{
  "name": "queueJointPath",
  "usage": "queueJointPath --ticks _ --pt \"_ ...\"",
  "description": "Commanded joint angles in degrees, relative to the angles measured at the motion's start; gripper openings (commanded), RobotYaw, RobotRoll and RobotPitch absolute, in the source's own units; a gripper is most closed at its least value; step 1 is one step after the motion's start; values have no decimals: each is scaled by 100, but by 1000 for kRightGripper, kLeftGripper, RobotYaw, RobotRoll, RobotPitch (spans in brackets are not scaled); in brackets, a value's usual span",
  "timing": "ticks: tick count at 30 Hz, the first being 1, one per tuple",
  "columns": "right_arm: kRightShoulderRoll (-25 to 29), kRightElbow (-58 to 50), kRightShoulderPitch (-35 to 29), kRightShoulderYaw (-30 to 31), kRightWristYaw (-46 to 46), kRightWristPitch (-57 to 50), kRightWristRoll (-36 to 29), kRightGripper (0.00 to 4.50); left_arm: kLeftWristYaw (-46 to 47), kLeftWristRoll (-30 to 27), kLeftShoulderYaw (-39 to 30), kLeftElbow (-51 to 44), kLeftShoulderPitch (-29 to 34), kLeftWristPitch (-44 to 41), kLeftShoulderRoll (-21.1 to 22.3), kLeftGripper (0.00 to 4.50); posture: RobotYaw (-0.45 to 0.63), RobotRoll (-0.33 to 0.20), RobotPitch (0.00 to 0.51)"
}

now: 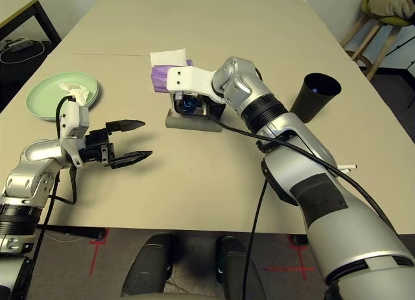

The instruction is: Organize and tidy the items on the table.

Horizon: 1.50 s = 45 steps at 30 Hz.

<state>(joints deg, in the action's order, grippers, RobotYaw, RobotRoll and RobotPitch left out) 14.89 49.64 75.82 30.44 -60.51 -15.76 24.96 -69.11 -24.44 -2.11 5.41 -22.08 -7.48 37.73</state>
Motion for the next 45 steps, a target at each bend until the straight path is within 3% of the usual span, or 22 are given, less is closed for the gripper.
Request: queueJointPath --ticks 1,45 --pt "-14 28 6 29 -11 -1 67 509 -4 42 -5 -54 59 35 35 4500 296 0 118" --pt "-331 938 341 -10 255 184 162 509 292 -9 16 -404 294 -67 -55 4500 339 0 125"
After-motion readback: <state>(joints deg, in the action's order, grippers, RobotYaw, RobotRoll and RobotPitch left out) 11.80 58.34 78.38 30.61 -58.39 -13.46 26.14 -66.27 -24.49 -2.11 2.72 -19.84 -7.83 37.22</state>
